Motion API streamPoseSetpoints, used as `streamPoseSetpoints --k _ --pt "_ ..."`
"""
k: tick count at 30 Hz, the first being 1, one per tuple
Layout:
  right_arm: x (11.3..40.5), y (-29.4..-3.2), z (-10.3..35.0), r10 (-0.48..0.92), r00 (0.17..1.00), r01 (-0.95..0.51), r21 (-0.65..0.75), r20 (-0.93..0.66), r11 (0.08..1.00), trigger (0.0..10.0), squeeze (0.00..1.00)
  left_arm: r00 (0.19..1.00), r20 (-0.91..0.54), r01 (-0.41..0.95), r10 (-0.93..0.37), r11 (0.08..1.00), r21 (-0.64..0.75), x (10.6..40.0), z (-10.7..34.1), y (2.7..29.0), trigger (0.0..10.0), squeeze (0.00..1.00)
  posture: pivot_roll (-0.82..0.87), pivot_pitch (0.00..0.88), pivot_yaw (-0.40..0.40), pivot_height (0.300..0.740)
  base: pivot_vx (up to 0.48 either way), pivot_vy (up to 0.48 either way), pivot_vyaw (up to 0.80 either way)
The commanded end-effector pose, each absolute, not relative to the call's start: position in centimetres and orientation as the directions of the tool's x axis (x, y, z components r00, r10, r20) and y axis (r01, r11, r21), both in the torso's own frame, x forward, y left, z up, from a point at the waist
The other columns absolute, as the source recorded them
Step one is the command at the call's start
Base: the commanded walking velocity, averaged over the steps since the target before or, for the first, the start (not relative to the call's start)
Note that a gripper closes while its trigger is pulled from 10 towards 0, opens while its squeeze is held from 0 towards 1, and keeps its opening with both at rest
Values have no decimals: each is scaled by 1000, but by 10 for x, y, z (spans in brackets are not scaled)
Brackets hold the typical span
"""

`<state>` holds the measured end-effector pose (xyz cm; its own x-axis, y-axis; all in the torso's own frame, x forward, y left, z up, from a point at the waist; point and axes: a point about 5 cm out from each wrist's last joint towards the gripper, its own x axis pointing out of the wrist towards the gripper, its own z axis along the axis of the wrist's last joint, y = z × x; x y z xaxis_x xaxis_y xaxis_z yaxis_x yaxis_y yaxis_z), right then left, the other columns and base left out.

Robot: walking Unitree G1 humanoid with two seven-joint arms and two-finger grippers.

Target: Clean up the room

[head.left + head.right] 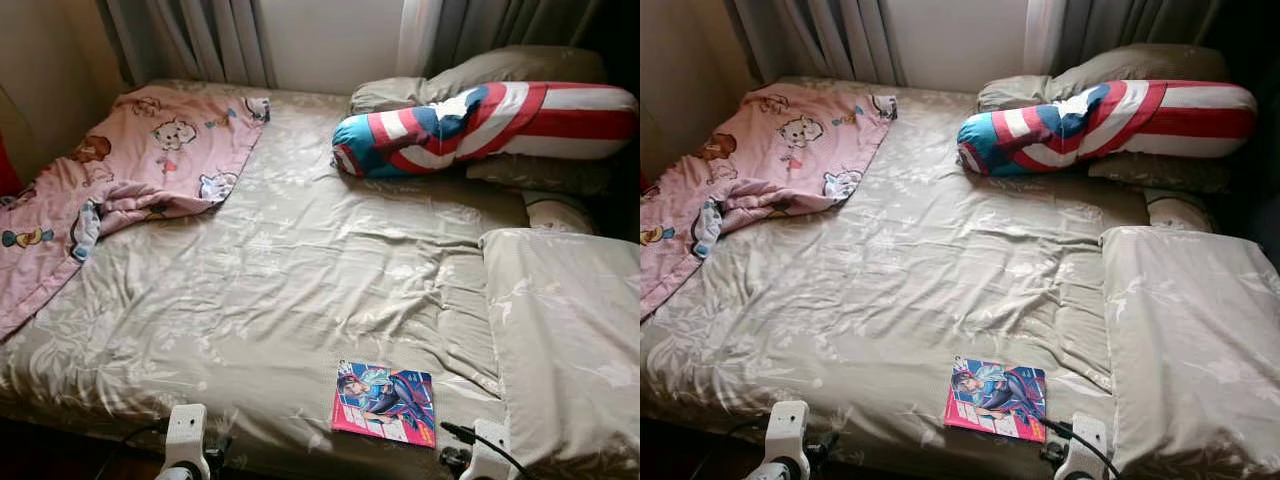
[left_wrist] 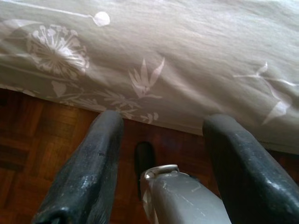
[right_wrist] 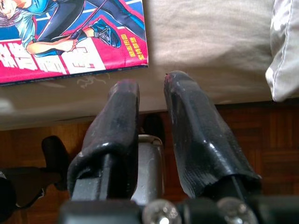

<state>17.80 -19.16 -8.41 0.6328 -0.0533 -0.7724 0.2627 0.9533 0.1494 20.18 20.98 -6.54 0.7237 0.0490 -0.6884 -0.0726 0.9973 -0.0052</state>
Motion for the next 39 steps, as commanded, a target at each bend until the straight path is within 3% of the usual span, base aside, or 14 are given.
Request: streamPoseSetpoints --k 1,12,18,26,32,39 --pt "172 -191 -87 -51 610 265 143 -791 953 10000 0 701 -711 -69 54 998 8 192 -71 211 10000 0 28 122 -20 740 0 0 0" --pt "173 -184 -88 -11 608 198 138 -794 970 10000 0 689 -722 -74 62 997 15 189 -72 214 10000 0 30 136 -17 740 0 0 0" --pt "166 -192 -89 -23 598 214 132 -801 968 10000 0 682 -729 -70 62 997 19 188 -73 215 10000 0 33 147 -15 740 0 353 800" --pt "157 -193 -93 -29 576 238 134 -817 962 10000 0 672 -738 -64 60 998 23 185 -75 214 10000 0 34 154 -17 740 0 477 0" --pt "154 -166 -98 -3 562 225 149 -827 963 10000 0 662 -747 -66 63 997 26 183 -77 214 10000 0 36 156 -18 740 0 480 0" --pt "153 -153 -99 4 556 221 152 -831 963 10000 0 656 -752 -65 67 997 31 180 -77 216 10000 0 37 162 -18 740 0 480 0"
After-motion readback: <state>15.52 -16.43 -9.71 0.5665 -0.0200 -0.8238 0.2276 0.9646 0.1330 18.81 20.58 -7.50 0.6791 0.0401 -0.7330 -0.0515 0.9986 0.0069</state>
